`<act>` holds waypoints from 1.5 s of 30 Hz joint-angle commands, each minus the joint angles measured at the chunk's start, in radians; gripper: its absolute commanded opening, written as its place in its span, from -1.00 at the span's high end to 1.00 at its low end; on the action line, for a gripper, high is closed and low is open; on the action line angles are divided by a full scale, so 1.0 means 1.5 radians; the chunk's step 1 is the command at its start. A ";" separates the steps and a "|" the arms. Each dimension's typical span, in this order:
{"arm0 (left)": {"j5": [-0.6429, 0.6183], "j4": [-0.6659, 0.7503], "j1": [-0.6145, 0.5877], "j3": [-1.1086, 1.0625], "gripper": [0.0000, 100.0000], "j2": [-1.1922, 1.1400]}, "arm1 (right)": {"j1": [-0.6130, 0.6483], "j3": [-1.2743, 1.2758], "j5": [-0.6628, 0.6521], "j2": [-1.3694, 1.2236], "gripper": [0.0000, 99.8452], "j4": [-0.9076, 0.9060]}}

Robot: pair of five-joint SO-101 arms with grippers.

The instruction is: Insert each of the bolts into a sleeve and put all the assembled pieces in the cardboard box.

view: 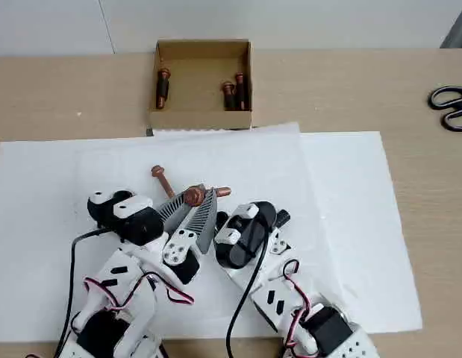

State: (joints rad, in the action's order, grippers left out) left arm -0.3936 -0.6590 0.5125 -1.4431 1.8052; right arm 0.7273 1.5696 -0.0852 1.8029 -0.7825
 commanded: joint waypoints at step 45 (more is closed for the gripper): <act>0.097 -0.421 -0.222 0.409 0.99 -0.228 | -0.322 -0.343 0.103 -0.070 0.99 -0.250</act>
State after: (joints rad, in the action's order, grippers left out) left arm -0.2493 -1.2727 0.1811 -1.0088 1.6088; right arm 0.2716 1.1861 0.0529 1.7538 -1.1155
